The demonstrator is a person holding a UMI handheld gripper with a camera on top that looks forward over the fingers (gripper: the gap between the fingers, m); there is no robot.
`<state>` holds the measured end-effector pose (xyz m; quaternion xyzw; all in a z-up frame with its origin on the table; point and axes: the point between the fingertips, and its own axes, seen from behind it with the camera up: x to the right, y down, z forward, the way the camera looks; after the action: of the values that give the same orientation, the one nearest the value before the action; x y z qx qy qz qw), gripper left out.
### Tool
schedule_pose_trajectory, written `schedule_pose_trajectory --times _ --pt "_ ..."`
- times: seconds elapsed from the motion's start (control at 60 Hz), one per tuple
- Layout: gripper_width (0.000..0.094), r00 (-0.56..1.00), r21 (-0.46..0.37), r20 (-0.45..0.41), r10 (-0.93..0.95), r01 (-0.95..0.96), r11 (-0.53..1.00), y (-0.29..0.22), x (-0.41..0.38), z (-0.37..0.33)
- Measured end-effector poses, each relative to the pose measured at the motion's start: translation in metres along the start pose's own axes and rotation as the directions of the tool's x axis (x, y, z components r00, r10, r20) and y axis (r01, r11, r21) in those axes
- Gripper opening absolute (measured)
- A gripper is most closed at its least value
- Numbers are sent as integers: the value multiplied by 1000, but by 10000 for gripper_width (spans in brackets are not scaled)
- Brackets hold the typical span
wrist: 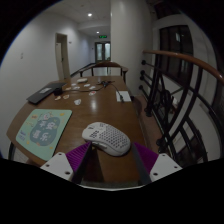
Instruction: Arrange mouse
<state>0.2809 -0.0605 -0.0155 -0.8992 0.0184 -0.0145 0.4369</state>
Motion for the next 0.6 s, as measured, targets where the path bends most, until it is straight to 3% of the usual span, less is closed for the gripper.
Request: schedule_pose_trajectory --times 0.183,0.283,0.35,0.517,0.6 --pt "842 1000 -12 11 -20 21 1000 -38 9 50" --pt "810 1000 3 -4 -5 5 1000 -56 16 76" --pt "541 1000 0 -3 -6 6 1000 -62 16 84" --pt "346 999 21 -30 19 -18 1000 -65 18 86" --pt "324 997 25 -58 54 -52 998 -63 23 77"
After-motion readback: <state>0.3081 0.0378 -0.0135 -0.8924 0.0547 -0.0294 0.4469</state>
